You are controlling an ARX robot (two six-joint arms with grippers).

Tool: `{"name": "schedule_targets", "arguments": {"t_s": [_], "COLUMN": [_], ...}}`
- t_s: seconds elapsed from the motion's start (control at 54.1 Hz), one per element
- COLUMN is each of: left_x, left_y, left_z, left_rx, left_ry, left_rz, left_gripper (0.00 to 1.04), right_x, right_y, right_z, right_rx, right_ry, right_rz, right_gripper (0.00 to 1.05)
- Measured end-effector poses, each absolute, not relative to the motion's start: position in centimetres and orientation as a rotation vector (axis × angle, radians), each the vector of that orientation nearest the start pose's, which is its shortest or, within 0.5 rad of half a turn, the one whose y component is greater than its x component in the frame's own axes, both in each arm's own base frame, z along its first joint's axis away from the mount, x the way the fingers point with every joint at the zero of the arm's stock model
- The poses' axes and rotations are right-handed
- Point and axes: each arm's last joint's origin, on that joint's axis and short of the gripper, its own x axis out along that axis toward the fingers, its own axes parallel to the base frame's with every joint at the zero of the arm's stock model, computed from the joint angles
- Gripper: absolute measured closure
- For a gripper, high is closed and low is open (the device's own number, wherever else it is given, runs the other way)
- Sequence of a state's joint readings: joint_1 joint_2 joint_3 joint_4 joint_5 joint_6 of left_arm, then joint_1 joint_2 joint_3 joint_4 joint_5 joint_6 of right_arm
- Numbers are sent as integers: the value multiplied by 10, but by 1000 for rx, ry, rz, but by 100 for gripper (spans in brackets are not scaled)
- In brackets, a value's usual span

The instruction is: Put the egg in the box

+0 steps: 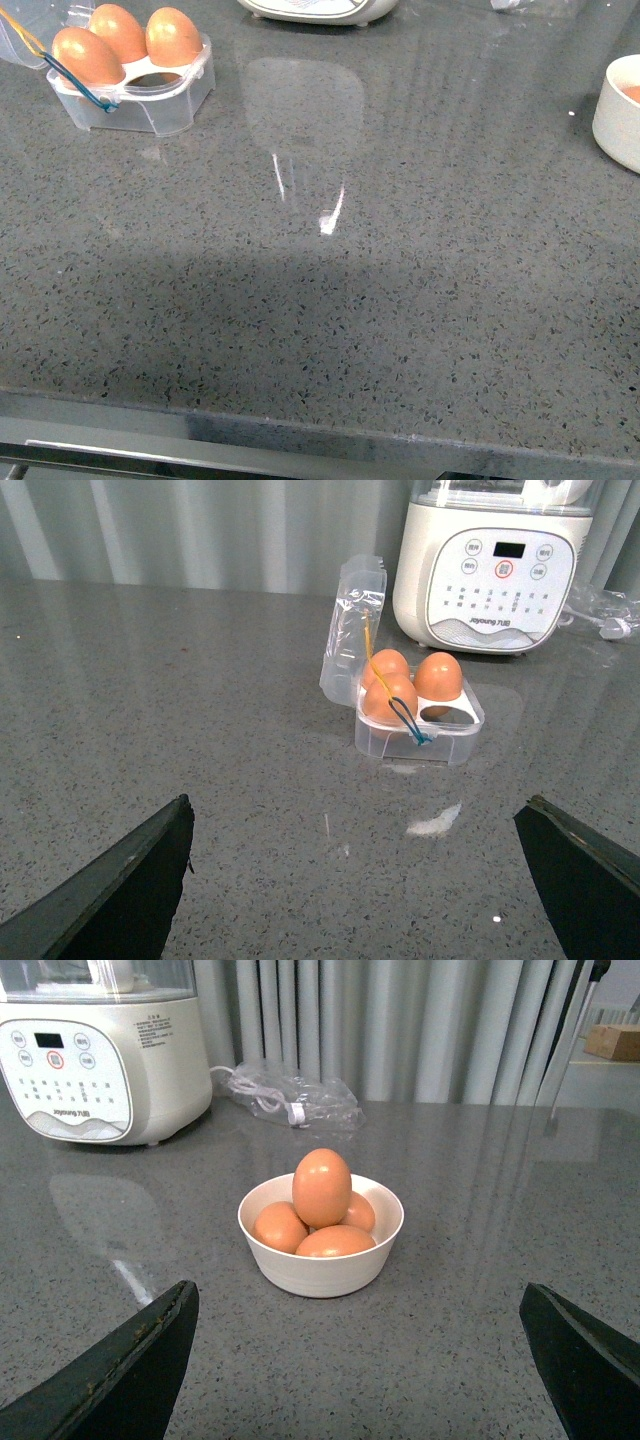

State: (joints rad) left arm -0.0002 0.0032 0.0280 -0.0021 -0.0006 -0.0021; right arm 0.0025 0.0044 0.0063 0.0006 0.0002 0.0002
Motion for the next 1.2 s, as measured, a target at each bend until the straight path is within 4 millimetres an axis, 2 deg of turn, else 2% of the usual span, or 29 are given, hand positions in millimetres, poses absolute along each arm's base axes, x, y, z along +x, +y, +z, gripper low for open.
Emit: {"name": "schedule_targets", "arguments": {"t_s": [1.201], "left_x": [96], "left_y": [0], "left_z": [173], "left_rx": [-2], "left_ry": [-23], "left_rz": [0], "left_gripper": [7], "right_x": [98], "right_y": [0], "right_z": [165], "right_rx": [0], "right_ry": [-2], "right_rz": [2], "right_gripper": [7]}}
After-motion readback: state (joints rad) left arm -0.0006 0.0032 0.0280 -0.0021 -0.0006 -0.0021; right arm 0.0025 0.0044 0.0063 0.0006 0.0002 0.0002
